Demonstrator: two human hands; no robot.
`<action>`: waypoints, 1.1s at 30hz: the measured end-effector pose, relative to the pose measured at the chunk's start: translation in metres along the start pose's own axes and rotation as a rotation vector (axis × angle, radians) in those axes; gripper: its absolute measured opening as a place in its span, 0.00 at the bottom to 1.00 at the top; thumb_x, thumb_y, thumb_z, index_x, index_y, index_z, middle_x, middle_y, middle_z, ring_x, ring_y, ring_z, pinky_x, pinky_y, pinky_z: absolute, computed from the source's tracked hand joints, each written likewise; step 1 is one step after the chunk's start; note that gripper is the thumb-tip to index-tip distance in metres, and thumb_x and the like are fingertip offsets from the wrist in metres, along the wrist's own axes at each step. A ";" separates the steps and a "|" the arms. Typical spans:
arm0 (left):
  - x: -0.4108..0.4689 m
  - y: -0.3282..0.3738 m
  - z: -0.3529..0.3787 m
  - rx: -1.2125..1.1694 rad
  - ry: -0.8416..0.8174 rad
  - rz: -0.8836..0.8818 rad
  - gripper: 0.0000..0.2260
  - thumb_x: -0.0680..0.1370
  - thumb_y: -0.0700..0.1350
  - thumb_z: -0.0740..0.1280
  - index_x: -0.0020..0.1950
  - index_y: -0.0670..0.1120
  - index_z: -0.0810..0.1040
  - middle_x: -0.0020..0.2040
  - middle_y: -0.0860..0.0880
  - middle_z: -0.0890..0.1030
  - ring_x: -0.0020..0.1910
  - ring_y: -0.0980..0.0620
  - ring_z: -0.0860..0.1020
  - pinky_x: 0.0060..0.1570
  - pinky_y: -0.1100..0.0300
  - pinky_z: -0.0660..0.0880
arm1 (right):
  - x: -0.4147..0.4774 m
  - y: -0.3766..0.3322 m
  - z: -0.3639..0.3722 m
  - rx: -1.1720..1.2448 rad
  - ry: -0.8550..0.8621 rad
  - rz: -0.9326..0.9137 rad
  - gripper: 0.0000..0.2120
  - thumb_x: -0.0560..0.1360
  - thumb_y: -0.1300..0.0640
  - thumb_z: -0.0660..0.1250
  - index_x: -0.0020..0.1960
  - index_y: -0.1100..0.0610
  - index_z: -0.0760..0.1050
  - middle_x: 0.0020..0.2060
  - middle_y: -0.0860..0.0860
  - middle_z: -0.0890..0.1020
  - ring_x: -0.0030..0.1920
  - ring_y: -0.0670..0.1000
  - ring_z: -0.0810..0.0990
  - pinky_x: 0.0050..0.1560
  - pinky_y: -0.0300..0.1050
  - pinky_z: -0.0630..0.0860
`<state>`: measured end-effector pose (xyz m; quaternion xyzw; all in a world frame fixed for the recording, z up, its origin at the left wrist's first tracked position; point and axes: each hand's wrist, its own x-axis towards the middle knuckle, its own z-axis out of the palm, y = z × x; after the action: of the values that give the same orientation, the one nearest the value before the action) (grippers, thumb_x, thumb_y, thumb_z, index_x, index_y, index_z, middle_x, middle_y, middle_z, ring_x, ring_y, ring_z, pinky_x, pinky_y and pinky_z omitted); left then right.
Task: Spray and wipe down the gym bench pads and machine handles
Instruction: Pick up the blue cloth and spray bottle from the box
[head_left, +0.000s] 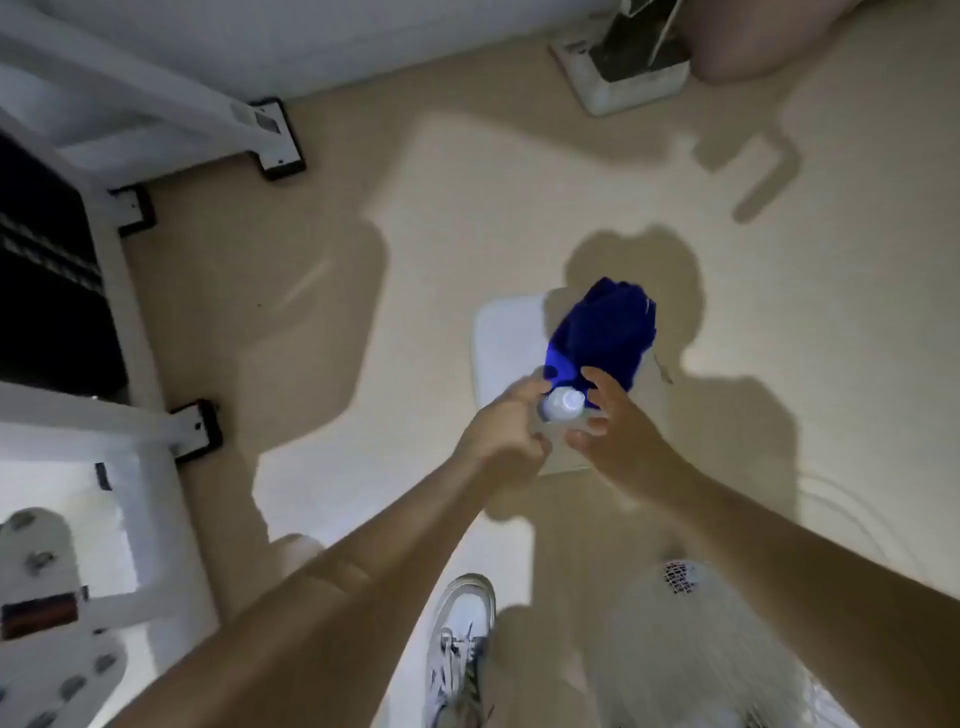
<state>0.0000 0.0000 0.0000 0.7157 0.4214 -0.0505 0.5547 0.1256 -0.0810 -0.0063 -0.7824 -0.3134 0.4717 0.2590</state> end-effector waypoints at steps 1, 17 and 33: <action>0.015 -0.006 0.006 -0.145 -0.004 -0.022 0.22 0.76 0.33 0.61 0.67 0.51 0.70 0.56 0.54 0.77 0.53 0.53 0.77 0.48 0.69 0.72 | 0.012 0.002 0.005 0.014 0.012 -0.019 0.29 0.75 0.62 0.69 0.73 0.51 0.63 0.50 0.45 0.74 0.50 0.49 0.79 0.49 0.35 0.73; 0.103 -0.074 0.048 0.535 0.104 0.221 0.15 0.76 0.41 0.60 0.59 0.50 0.79 0.54 0.50 0.82 0.54 0.45 0.76 0.52 0.53 0.75 | 0.045 0.041 0.011 0.379 0.358 0.163 0.05 0.80 0.58 0.61 0.46 0.56 0.73 0.38 0.51 0.79 0.41 0.53 0.79 0.44 0.46 0.74; -0.067 0.051 -0.042 -0.824 0.145 0.030 0.16 0.79 0.43 0.64 0.33 0.37 0.72 0.27 0.44 0.73 0.24 0.52 0.69 0.30 0.63 0.67 | -0.076 -0.083 -0.004 0.387 0.095 0.028 0.08 0.71 0.67 0.73 0.45 0.55 0.80 0.30 0.47 0.82 0.25 0.44 0.76 0.28 0.36 0.74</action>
<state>-0.0255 -0.0034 0.0904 0.4417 0.4340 0.1810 0.7640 0.0818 -0.0819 0.0976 -0.7437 -0.1936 0.4892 0.4124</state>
